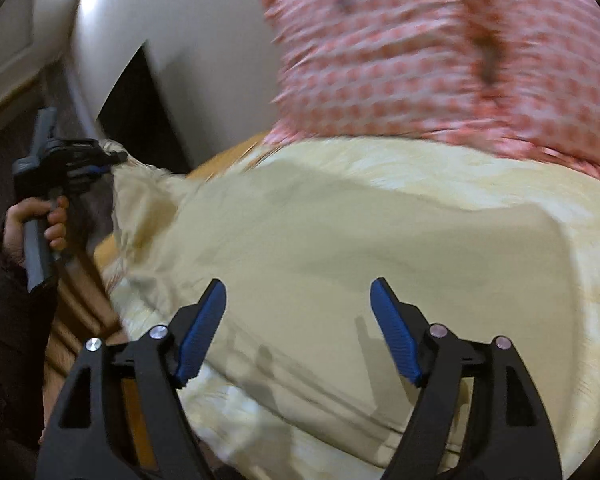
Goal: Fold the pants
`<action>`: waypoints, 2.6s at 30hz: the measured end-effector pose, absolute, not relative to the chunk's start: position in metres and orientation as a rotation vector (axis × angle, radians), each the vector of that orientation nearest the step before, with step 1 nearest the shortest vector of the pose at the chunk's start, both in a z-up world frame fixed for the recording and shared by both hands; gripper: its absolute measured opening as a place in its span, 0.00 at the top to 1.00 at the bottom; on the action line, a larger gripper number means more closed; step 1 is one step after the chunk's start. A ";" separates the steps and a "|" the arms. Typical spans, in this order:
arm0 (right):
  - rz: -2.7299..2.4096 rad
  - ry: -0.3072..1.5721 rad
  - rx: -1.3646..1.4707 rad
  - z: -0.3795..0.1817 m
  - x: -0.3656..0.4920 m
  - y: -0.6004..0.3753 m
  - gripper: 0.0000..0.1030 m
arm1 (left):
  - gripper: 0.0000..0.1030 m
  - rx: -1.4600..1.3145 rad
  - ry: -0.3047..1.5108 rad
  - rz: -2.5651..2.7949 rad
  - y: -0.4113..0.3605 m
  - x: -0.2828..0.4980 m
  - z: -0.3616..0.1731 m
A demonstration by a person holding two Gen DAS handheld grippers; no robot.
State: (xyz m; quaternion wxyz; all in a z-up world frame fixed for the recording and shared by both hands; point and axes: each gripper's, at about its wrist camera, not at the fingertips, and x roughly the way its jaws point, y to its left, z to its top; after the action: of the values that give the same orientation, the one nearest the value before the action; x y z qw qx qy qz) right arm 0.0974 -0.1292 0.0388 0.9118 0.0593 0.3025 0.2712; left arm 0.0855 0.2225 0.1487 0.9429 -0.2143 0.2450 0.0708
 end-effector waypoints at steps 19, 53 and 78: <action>0.438 0.585 0.274 0.041 0.089 -0.203 0.19 | 0.46 -0.216 0.691 -0.005 0.126 0.085 0.116; 0.513 0.646 0.287 0.023 0.108 -0.189 0.18 | 0.62 0.197 0.930 0.122 0.069 0.202 0.036; 0.343 0.537 0.546 0.035 0.089 -0.285 0.17 | 0.95 0.006 0.680 -0.593 -0.056 0.099 0.122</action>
State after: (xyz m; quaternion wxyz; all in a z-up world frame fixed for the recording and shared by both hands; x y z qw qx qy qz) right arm 0.0893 -0.2850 0.0350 0.9132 0.2652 0.2608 0.1664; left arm 0.0990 -0.0558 0.1222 0.9000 0.0029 0.3286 -0.2865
